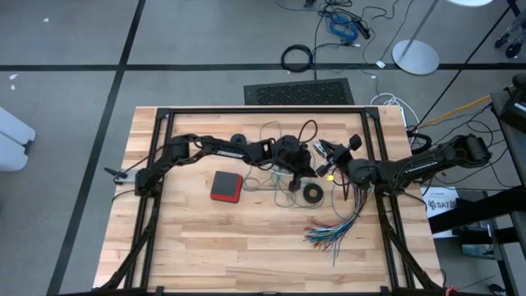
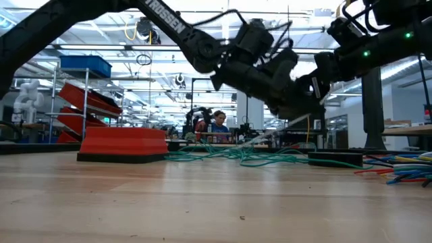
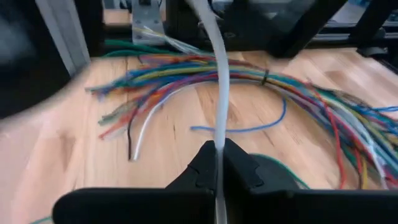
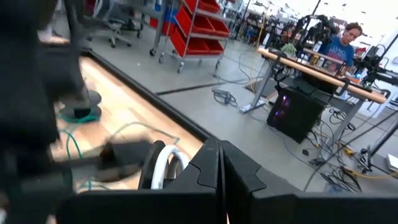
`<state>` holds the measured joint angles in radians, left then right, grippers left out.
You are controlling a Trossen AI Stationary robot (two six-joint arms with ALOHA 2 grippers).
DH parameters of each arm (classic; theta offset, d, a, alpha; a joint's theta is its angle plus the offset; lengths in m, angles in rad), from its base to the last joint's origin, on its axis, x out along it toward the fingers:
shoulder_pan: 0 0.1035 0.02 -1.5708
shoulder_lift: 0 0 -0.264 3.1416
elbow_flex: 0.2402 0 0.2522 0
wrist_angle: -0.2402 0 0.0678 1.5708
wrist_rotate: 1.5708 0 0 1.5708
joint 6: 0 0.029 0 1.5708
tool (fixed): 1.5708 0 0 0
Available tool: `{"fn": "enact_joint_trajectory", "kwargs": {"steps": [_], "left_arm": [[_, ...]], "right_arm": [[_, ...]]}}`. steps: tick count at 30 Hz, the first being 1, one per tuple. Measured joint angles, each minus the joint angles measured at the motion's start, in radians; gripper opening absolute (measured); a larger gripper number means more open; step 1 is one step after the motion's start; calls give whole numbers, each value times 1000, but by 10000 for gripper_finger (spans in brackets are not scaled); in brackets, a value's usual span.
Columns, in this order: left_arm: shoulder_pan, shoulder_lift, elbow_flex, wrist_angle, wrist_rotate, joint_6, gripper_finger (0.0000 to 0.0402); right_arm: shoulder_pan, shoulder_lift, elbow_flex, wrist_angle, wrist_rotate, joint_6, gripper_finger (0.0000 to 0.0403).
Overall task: Coiling cords
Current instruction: Coil the white wire cable on the spool
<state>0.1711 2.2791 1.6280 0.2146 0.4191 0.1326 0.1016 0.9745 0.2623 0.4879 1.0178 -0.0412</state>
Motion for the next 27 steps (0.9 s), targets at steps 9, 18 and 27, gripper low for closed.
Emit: {"fn": "enact_joint_trajectory", "kwargs": {"steps": [9,18,27], "left_arm": [[8,-102,0,-102,-85,111,7],[32,-165,1,-175,-102,146,6],[36,-216,1,-197,-121,206,6]], "right_arm": [[12,0,0,-119,0,103,0],[26,0,0,-143,-4,110,0],[29,0,0,-211,-34,173,0]]}}
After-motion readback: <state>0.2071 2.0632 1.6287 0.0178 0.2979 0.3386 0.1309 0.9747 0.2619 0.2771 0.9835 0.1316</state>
